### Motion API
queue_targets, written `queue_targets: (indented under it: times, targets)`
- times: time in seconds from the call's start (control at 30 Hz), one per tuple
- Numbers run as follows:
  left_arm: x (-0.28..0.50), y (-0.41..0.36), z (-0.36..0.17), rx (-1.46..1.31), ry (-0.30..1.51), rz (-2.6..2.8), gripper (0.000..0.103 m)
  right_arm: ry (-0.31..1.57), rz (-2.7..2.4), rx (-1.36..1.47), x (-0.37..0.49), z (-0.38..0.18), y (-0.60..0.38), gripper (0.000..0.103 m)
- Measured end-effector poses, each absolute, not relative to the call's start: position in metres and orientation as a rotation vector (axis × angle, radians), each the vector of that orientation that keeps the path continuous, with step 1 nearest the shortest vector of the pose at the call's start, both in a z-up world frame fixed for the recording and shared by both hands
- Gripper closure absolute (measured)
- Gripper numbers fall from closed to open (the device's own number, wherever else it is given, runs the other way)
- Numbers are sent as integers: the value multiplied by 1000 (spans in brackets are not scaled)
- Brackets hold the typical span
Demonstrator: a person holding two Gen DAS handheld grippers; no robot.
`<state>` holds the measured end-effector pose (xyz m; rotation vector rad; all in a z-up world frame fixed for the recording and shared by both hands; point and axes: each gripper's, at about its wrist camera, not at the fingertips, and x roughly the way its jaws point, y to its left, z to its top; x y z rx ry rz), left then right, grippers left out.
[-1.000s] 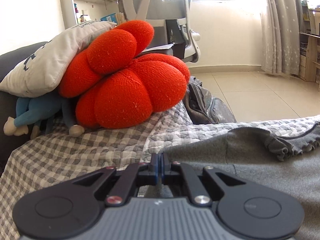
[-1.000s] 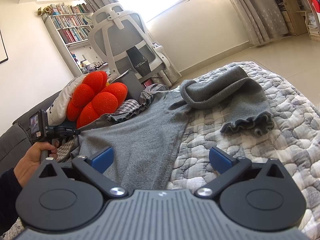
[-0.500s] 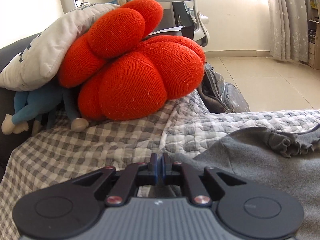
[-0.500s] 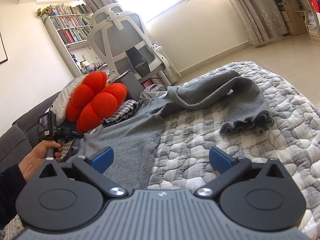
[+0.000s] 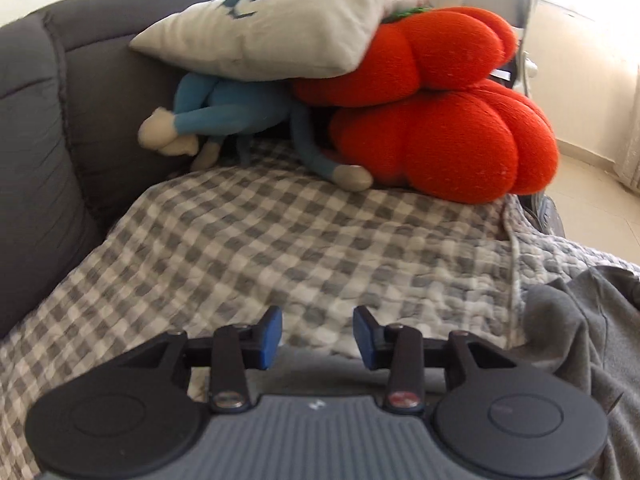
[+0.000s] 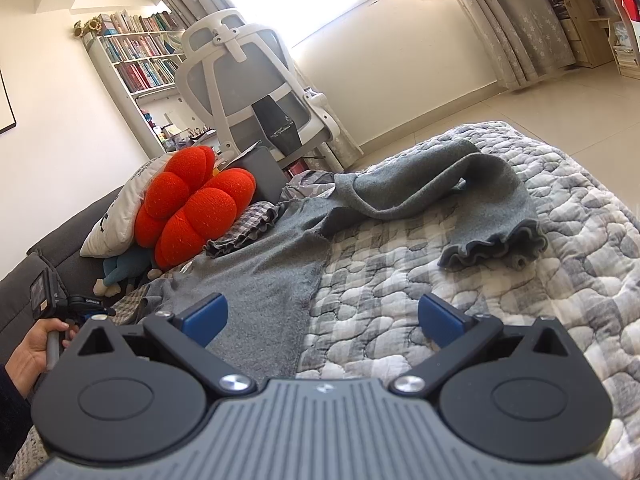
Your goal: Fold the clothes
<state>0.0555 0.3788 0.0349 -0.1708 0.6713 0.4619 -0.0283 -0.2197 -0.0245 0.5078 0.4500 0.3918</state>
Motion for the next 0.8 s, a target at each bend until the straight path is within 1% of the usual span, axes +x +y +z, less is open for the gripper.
queue_targets:
  times: [0.13, 0.23, 0.3, 0.37, 0.43, 0.47, 0.5, 0.53, 0.57, 0.7, 0.8]
  targets:
    - [21, 426, 32, -291, 678, 527, 62, 451, 389, 504, -28, -24, -219, 0]
    - [14, 439, 26, -302, 682, 526, 60, 453, 385, 496, -28, -24, -218, 0]
    - [16, 441, 19, -282, 683, 505, 47, 455, 383, 492, -28, -24, -217, 0]
    - [24, 440, 12, -264, 686, 487, 46, 455, 383, 493, -28, -24, -217, 0]
    - [35, 436, 3, -224, 713, 489, 46, 455, 383, 494, -28, -24, -217, 0]
    - [40, 433, -1, -206, 724, 498, 52, 455, 383, 494, -28, -24, -217, 0]
    - [43, 431, -4, -197, 724, 492, 92, 455, 383, 495, -28, -24, -217, 0]
    - [43, 429, -4, -199, 708, 480, 98, 455, 384, 497, -28, -24, -218, 0]
    - [41, 427, -1, -201, 684, 478, 101, 454, 384, 500, -28, -24, -218, 0]
    - [30, 420, 19, -181, 609, 488, 101, 455, 385, 499, -28, -24, -218, 0]
    - [13, 416, 47, -172, 549, 476, 101, 454, 387, 504, -28, -24, -218, 0]
